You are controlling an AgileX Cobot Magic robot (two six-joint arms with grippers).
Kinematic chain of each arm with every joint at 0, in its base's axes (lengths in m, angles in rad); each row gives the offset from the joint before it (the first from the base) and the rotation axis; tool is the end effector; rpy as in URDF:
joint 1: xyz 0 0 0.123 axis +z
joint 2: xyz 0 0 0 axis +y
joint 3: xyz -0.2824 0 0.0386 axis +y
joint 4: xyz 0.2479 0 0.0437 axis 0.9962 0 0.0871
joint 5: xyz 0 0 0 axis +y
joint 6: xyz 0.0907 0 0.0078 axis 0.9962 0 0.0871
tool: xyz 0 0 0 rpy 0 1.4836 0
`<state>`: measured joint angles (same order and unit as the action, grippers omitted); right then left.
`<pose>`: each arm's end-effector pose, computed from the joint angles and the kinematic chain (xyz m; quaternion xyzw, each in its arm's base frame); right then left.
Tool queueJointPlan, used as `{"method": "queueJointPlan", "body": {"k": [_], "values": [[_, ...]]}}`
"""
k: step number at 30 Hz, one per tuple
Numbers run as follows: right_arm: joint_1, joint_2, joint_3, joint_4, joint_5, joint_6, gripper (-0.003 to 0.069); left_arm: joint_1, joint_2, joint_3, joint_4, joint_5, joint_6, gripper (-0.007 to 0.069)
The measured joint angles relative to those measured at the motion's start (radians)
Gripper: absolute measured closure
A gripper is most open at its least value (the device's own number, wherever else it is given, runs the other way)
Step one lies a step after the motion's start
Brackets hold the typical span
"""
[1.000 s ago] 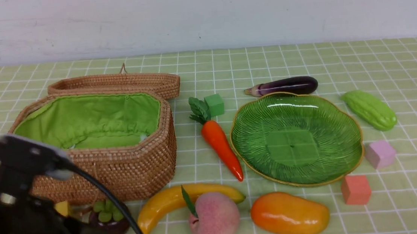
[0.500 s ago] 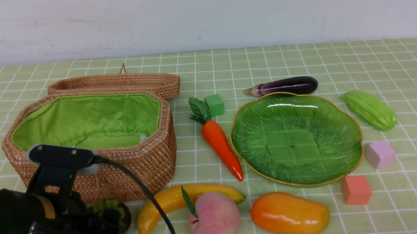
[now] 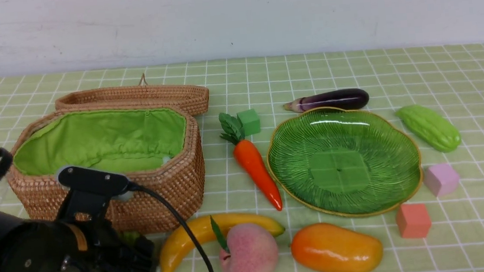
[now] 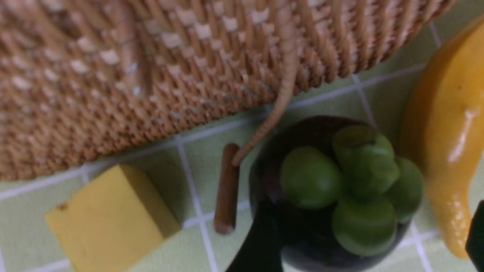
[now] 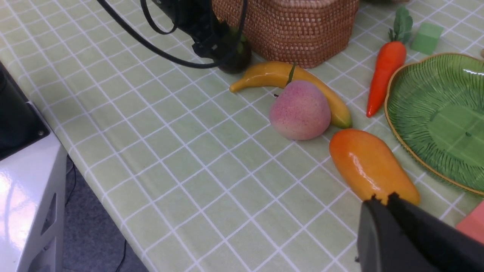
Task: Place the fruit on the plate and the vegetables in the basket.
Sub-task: Grab a mangosteen with your left arm and put it on the plate on the right
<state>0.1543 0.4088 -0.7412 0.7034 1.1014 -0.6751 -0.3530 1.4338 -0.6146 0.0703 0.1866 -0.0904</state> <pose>0.0305 0.0579 0.3530 -0.3336 0.7792 0.2288 0.4787 0.2407 -0.0874 0.1844 0.1543 0.9346 -0.0536 0.3161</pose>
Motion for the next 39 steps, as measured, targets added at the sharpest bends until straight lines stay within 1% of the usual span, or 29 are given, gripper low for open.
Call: {"method": "queueJointPlan", "body": {"k": [7,11,17,23,39], "values": [[0.000,0.000,0.000,0.020,0.000,0.000,0.0624,0.000,0.038,0.000,0.029,-0.036,0.000,0.0011],[0.000,0.000,0.000,0.020,0.000,0.000,0.0624,0.000,0.066,0.000,0.032,-0.041,0.000,0.0035],[0.000,0.000,0.000,0.022,0.000,0.000,0.0624,0.000,0.074,0.000,0.032,-0.051,0.000,0.0053],[0.002,0.000,0.000,0.023,0.000,0.000,0.0620,0.000,0.074,0.000,0.032,-0.053,0.000,0.0096],[0.005,0.000,0.000,0.045,0.002,-0.023,0.0606,0.000,0.074,-0.001,0.032,-0.043,-0.001,0.0096]]}}
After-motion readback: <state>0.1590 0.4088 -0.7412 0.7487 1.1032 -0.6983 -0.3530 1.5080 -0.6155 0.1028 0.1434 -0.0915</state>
